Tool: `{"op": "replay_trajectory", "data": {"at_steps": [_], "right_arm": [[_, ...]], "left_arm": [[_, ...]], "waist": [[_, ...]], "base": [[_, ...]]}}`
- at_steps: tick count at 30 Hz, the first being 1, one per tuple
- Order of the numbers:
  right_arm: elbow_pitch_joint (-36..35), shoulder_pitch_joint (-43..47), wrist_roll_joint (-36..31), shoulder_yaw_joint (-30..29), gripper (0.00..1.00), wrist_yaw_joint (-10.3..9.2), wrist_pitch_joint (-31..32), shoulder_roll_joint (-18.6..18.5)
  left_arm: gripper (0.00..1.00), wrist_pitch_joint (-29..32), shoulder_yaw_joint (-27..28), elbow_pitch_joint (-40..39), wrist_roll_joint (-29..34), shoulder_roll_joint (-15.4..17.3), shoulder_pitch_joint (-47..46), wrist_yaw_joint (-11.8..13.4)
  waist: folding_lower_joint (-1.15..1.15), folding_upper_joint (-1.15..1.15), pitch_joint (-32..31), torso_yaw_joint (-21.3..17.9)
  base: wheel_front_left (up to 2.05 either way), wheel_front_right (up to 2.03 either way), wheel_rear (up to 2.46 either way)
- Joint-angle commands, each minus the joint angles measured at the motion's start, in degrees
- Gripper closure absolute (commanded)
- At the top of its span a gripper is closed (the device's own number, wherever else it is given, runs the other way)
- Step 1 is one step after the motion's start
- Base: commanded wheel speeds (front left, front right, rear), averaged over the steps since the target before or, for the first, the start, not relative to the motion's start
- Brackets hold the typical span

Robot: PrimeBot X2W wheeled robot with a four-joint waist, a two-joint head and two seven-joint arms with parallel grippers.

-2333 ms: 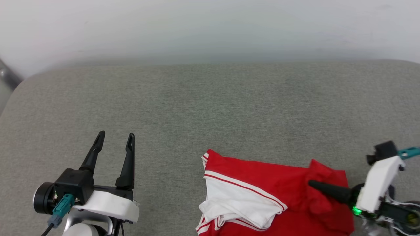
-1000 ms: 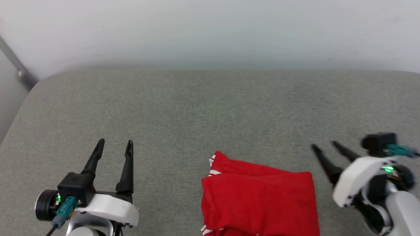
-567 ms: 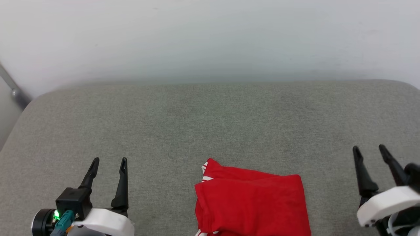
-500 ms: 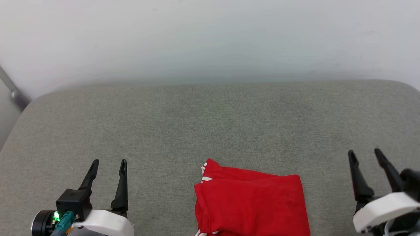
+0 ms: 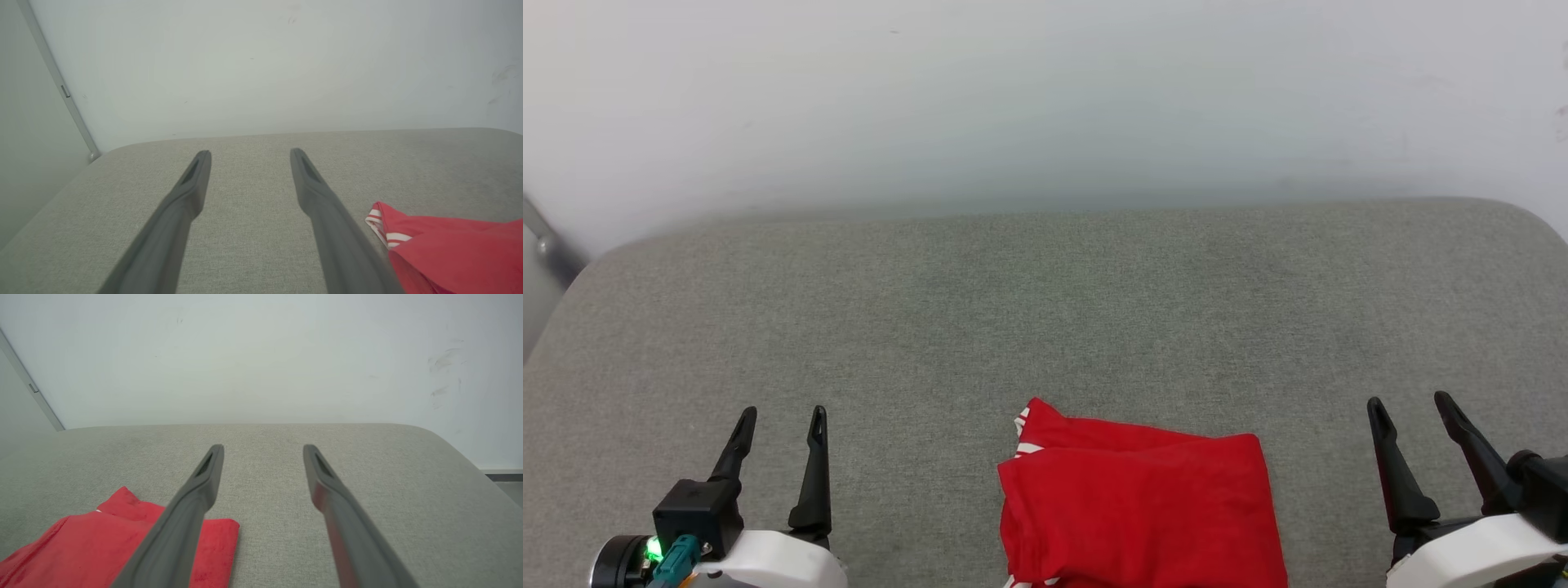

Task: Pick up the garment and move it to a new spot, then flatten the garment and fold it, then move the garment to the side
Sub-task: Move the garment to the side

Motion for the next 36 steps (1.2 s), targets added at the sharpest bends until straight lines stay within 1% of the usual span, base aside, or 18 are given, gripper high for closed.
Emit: {"op": "replay_trajectory", "data": {"at_steps": [1,7,9,12,13,18,22,24,28,29,32,36], "right_arm": [[-0.7,0.4,-0.4,-0.1,0.0,-0.02,0.3,0.4],[-0.6,0.7,1.0,-1.2,0.0,-0.02,2.4,1.0],[-0.4,0.8,2.3,-3.2,0.0,-0.03,4.6,1.2],[0.7,0.7,5.2,-6.9,0.0,-0.03,9.6,1.4],[2.2,0.5,7.9,-10.1,0.0,-0.03,14.1,0.6],[7.2,-2.1,15.4,-18.9,0.0,-0.02,24.7,-1.4],[11.6,-3.5,21.4,-22.6,0.0,-0.02,35.9,-2.3],[13.3,-4.3,25.3,-23.7,0.0,-0.02,41.8,-1.0],[17.1,-6.0,30.3,-26.3,0.0,-0.02,53.5,1.7],[21.0,-8.8,34.0,-27.7,0.0,-0.02,58.2,3.1],[26.1,-11.7,37.8,-27.3,0.0,-0.02,60.2,3.6],[34.3,-15.6,44.8,-23.8,0.0,-0.02,59.0,3.6]], "left_arm": [[0.0,-0.4,0.3,0.0,-0.2,-0.1,0.7,0.2],[0.0,-0.5,0.4,0.1,-0.3,-0.4,0.6,0.2],[0.0,-0.4,0.5,0.1,-0.3,-0.5,0.5,0.1],[0.0,-0.5,0.8,0.1,-0.5,-0.6,0.6,0.3],[0.0,-0.5,1.0,0.1,-0.7,-0.9,0.7,0.2],[0.0,-0.7,1.8,0.1,-0.6,-1.8,0.3,0.2],[0.0,-0.8,2.5,0.1,0.0,-3.1,0.1,-0.1],[0.0,-0.8,2.7,0.1,0.4,-3.8,0.0,-0.3],[0.0,-0.9,3.1,0.0,1.7,-5.2,-1.3,-1.4],[0.0,-0.9,3.4,0.2,2.5,-6.2,-1.8,-2.3],[0.0,-0.9,3.7,0.4,3.3,-7.0,-2.7,-3.0],[0.0,-0.9,4.2,0.9,4.2,-8.0,-3.1,-4.1]], "waist": [[0.0,0.0,0.1,-0.1],[0.0,0.0,0.2,-0.2],[0.0,0.0,0.3,-0.2],[0.0,0.0,0.4,-0.1],[0.0,0.0,0.6,0.1],[0.0,0.0,1.1,1.4],[0.0,0.0,1.7,3.1],[0.0,0.0,2.1,4.0],[0.0,0.0,3.2,5.7],[0.0,0.0,4.1,6.6],[0.0,0.0,4.9,7.4],[0.0,0.0,6.0,8.3]], "base": [[0.0,0.0,0.0],[0.0,0.0,0.0],[0.0,0.0,0.0],[0.0,0.0,0.0],[0.0,0.0,0.0],[0.0,0.0,0.0],[0.0,0.0,0.0],[0.0,0.0,0.0],[0.0,0.0,0.0],[0.0,0.0,0.0],[0.0,0.0,0.0],[0.0,0.0,0.0]]}}
